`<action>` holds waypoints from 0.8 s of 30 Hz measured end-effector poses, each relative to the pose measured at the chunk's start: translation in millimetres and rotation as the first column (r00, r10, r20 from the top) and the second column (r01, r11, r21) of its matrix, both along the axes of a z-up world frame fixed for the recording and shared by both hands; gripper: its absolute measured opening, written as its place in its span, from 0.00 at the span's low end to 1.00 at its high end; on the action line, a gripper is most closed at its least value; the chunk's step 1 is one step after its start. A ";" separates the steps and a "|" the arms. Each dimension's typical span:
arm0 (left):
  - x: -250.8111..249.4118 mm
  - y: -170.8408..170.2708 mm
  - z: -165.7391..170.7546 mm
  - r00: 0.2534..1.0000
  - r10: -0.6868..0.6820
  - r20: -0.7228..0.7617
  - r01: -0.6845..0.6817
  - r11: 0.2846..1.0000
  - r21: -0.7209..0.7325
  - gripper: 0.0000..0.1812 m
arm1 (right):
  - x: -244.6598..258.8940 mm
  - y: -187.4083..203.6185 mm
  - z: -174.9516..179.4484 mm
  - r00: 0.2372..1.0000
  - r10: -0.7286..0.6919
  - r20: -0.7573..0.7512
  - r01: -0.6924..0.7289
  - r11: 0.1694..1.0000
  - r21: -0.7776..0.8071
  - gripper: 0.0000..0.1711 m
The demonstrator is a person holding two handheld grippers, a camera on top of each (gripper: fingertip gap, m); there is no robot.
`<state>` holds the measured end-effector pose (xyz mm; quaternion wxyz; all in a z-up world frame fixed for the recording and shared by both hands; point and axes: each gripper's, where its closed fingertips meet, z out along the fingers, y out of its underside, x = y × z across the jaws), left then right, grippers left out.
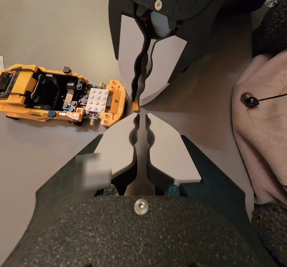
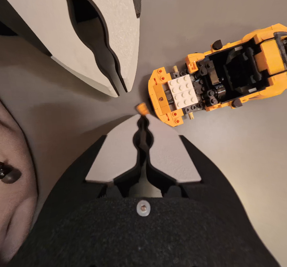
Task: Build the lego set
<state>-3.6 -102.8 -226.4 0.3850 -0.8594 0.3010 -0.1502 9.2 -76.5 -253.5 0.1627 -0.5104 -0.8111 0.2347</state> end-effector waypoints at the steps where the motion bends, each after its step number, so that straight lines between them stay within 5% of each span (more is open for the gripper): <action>1: 0.1 -0.3 -0.1 1.000 -0.001 -0.001 0.001 1.000 0.001 0.04 | -0.8 -0.7 1.6 1.000 0.010 -0.013 -0.010 1.000 0.001 0.00; 8: -1.9 0.4 -7.0 0.999 0.005 -0.035 -0.005 1.000 -0.018 0.04 | 5.1 -6.2 8.5 0.997 0.071 -0.042 -0.073 0.997 -0.033 0.00; 13: -11.4 -2.8 -6.5 0.998 0.008 -0.065 -0.009 1.000 -0.022 0.04 | 0.6 -21.1 6.1 0.993 0.112 -0.022 -0.113 0.993 -0.031 0.10; 24: -5.0 -8.4 -2.7 0.996 -0.066 -0.055 0.067 0.998 0.018 0.06 | -6.0 -27.3 7.3 0.987 0.156 0.023 -0.156 0.987 -0.026 0.04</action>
